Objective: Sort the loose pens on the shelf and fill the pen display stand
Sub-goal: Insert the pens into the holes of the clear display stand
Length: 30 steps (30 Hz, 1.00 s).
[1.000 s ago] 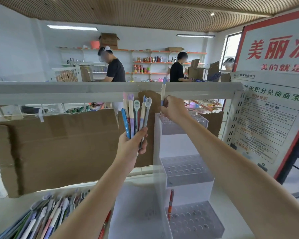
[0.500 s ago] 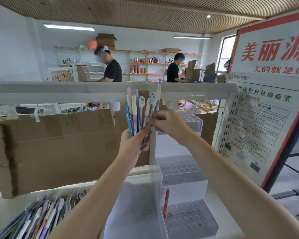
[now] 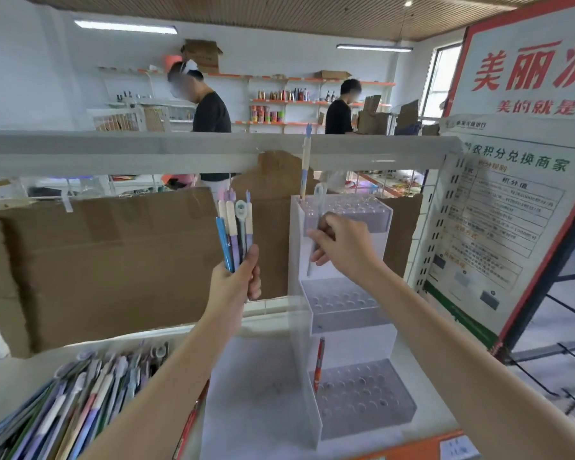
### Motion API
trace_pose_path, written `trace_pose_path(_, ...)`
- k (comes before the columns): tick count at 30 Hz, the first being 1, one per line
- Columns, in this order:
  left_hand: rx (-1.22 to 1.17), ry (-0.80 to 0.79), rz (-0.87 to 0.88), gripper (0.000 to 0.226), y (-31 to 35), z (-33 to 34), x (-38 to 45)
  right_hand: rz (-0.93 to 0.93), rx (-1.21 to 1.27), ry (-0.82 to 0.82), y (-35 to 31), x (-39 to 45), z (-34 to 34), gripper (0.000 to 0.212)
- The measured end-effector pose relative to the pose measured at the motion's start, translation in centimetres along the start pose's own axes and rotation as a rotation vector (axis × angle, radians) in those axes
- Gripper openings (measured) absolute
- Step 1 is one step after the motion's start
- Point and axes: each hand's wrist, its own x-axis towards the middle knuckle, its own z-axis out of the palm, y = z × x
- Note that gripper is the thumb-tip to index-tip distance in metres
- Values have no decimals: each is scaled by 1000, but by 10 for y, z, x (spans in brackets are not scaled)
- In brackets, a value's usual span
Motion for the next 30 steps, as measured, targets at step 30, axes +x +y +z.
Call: trace_pose_path(30, 60, -221, 88, 22, -10, 8, -35, 243, -452, -189, 23, -26, 35, 22)
